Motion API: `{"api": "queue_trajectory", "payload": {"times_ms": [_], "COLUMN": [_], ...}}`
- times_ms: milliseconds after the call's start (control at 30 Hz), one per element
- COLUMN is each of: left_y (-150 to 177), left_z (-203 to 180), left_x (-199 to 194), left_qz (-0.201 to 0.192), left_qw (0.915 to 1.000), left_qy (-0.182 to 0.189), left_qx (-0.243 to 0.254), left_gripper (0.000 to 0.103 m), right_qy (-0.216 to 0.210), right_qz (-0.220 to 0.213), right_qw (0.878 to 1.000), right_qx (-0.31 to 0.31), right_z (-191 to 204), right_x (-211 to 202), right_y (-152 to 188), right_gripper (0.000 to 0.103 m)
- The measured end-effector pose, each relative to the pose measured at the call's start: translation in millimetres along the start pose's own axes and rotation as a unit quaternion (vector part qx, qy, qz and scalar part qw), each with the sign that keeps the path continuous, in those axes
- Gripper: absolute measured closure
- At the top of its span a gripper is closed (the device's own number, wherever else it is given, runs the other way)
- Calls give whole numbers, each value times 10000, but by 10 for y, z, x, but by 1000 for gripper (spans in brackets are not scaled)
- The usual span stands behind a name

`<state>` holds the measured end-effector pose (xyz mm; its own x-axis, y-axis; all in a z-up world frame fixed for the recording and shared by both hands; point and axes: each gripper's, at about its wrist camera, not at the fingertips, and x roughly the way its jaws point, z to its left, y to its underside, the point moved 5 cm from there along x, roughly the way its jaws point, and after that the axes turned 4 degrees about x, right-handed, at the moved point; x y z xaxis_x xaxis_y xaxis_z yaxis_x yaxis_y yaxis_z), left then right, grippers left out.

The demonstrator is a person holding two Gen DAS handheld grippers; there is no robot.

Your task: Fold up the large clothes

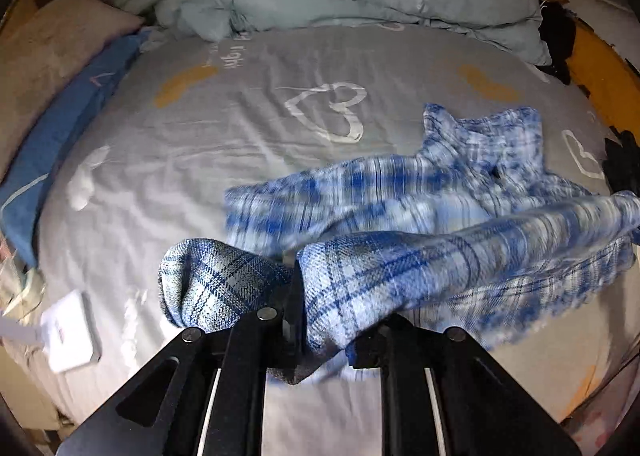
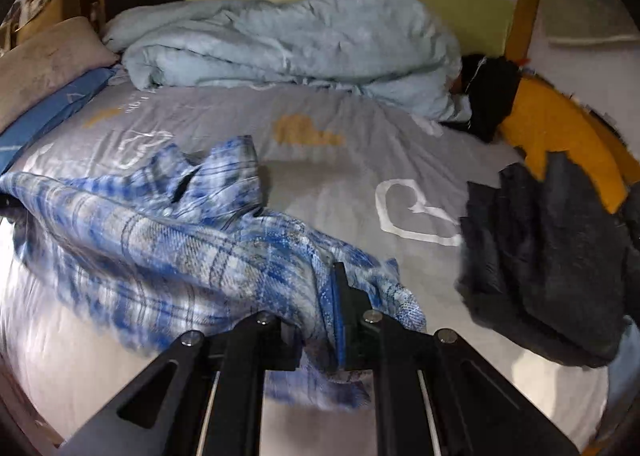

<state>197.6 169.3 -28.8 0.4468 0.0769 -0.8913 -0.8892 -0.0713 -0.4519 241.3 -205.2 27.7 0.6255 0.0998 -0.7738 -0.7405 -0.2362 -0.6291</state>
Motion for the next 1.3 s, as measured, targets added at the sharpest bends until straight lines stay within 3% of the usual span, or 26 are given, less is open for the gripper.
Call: {"api": "queue_trajectory", "payload": {"times_ms": [200, 300, 400, 500, 533, 567, 600, 633, 667, 733, 1000, 1067, 1167, 1233, 1300], "left_y": [-273, -311, -351, -414, -425, -438, -452, -467, -460, -446, -182, -95, -13, -8, -11], "left_z": [111, 100, 64, -3, -19, -26, -24, -7, 19, 57, 148, 163, 225, 279, 333], "left_x": [508, 626, 622, 423, 352, 284, 187, 96, -32, -215, -541, -626, -599, -472, -282], "left_qz": [288, 270, -85, -968, -1113, -1249, -1465, -1685, -1970, -2293, -2279, -2283, -2135, -1949, -1756], "left_qw": [9993, 9996, 9997, 9938, 9918, 9898, 9867, 9832, 9778, 9711, 9735, 9734, 9763, 9796, 9839], "left_qy": [161, 124, 77, -25, -159, -250, -334, -411, -512, -496, -174, -203, 108, 253, 109], "left_qx": [-193, -32, 193, 542, 612, 635, 620, 576, 495, 444, 69, -41, -343, -406, -319], "left_gripper": [87, 85, 82, 77, 67, 50, 38, 11, 0, 0, 0, 0, 0, 0, 0], "right_qy": [91, 134, 146, 105, 64, 17, 63, 175, 305, 193, -187, -339, -598, -739, -1043], "right_qz": [181, 372, 498, 513, 442, 322, 109, -99, -379, -569, -714, -641, -442, -168, 220], "right_qw": [9998, 9992, 9986, 9984, 9984, 9983, 9976, 9963, 9935, 9902, 9847, 9845, 9840, 9829, 9777], "right_qx": [-1, -56, -36, 200, 335, 485, 681, 834, 1029, 1262, 1579, 1595, 1622, 1681, 1808], "right_z": [55, 80, 66, -22, -71, -120, -199, -269, -362, -465, -606, -609, -608, -601, -557], "right_x": [494, 694, 789, 800, 784, 749, 682, 613, 499, 346, -101, -172, -88, 60, 275], "right_y": [-179, -172, -151, -142, -158, -171, -197, -218, -239, -248, -148, -117, -97, -38, 62], "right_gripper": [92, 92, 92, 86, 79, 62, 53, 38, 28, 23, 8, 8, 8, 8, 14]}}
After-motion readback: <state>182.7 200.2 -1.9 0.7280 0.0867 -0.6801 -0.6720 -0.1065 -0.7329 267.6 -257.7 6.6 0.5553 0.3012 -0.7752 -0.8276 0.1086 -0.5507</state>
